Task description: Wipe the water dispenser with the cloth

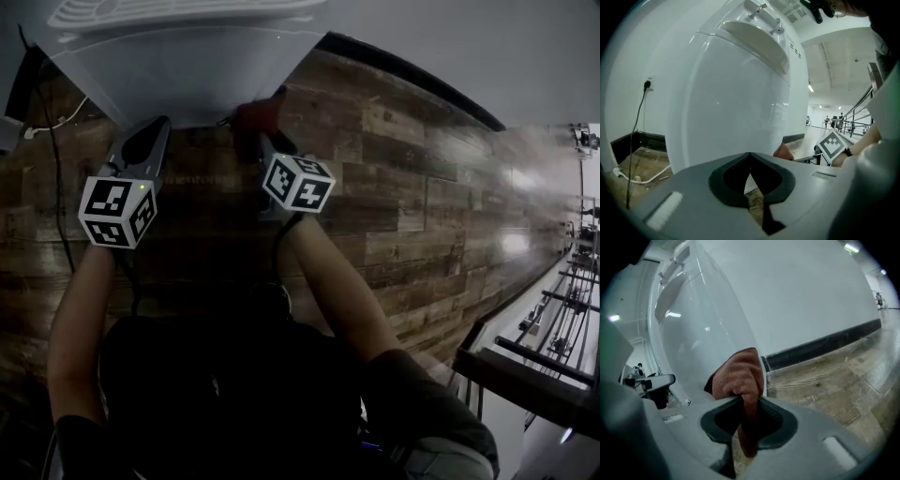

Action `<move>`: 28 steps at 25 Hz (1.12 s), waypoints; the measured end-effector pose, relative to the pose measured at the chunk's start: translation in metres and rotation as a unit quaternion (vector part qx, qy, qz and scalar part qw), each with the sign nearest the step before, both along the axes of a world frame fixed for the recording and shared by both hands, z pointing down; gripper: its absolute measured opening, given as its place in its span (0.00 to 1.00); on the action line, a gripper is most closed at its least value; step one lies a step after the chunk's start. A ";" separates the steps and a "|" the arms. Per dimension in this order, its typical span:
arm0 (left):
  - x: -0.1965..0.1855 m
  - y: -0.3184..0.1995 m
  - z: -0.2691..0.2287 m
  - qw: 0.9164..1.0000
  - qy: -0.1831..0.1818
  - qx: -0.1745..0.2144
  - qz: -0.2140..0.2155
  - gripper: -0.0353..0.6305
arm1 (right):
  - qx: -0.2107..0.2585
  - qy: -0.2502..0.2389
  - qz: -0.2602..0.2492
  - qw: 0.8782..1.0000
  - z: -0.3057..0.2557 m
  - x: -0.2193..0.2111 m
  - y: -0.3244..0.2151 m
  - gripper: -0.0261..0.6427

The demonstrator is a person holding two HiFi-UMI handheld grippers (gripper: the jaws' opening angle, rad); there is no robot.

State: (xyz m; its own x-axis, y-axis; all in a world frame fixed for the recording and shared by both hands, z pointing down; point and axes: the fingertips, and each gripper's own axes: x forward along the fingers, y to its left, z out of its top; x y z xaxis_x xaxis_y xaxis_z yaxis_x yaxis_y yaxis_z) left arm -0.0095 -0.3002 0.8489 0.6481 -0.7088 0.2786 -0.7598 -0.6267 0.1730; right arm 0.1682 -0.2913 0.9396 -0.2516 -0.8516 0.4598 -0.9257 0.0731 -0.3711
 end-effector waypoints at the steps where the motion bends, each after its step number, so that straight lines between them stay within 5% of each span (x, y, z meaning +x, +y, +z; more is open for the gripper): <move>1: -0.001 0.000 0.001 1.000 0.002 -0.002 -0.004 0.08 | -0.001 -0.003 0.003 1.000 -0.004 0.001 0.002 0.14; 6: 0.000 0.018 -0.055 0.998 0.053 0.019 0.007 0.08 | 0.124 0.014 -0.032 0.992 -0.110 -0.012 0.030 0.14; 10: 0.008 0.028 -0.139 0.994 0.048 0.098 0.027 0.08 | 0.258 0.057 -0.111 0.958 -0.228 -0.043 0.043 0.14; 13: 0.009 0.029 -0.173 0.990 0.064 0.121 0.029 0.08 | 0.297 0.052 -0.122 0.946 -0.268 -0.056 0.035 0.14; 20: -0.003 0.023 -0.164 0.991 0.061 0.116 0.017 0.08 | 0.289 0.041 -0.094 0.952 -0.239 -0.059 0.008 0.14; 28: -0.014 0.016 -0.092 0.997 0.028 0.068 0.001 0.08 | 0.201 0.062 -0.119 0.970 -0.147 -0.065 -0.002 0.14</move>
State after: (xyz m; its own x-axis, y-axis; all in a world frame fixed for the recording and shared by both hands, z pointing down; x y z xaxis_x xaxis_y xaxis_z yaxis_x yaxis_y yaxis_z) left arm -0.0239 -0.2844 0.7565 0.6609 -0.7367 0.1432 -0.7505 -0.6485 0.1276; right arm 0.1032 -0.2935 0.7922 -0.4268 -0.8932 0.1416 -0.9006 0.4057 -0.1557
